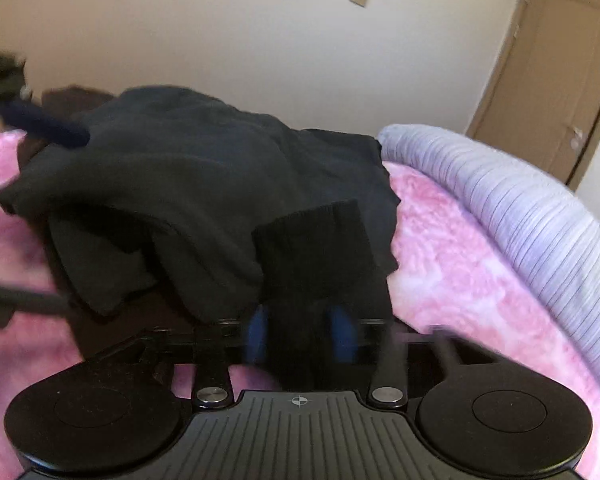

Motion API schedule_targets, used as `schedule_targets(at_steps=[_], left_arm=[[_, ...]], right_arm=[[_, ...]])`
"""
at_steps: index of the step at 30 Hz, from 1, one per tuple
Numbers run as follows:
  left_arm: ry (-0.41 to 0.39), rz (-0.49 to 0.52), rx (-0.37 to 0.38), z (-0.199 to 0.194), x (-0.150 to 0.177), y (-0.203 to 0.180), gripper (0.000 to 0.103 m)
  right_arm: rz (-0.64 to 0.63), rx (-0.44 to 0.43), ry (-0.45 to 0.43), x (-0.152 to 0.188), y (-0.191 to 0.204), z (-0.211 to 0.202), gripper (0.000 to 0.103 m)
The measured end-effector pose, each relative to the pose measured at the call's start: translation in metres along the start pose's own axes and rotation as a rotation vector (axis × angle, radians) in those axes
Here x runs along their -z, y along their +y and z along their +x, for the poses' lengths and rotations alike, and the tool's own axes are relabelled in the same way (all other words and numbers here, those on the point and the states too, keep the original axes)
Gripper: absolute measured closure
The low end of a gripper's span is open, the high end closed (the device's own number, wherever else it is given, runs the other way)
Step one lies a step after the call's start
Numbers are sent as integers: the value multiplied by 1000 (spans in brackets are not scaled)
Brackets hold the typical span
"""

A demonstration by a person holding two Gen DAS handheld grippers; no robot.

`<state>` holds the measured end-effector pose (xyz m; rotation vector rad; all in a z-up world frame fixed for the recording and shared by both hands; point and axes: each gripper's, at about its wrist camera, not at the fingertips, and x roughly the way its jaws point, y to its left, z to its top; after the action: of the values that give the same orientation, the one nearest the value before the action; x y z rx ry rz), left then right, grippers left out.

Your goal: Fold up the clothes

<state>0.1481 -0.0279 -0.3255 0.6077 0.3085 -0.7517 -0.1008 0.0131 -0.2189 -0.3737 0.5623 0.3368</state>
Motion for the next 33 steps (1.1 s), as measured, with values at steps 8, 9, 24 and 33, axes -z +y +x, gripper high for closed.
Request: schedule_targets(at_steps=[8, 9, 24, 33], left_arm=[[-58, 32, 52, -36, -27, -36, 20], [-78, 36, 64, -42, -34, -43, 20], [-127, 83, 445, -43, -118, -247, 20], [-33, 234, 419, 42, -164, -353, 21]], right_arm=[[84, 138, -257, -8, -43, -125, 91], [132, 178, -312, -6, -62, -152, 91], [1051, 869, -301, 335, -224, -415, 91], [1178, 749, -323, 405, -242, -459, 91]])
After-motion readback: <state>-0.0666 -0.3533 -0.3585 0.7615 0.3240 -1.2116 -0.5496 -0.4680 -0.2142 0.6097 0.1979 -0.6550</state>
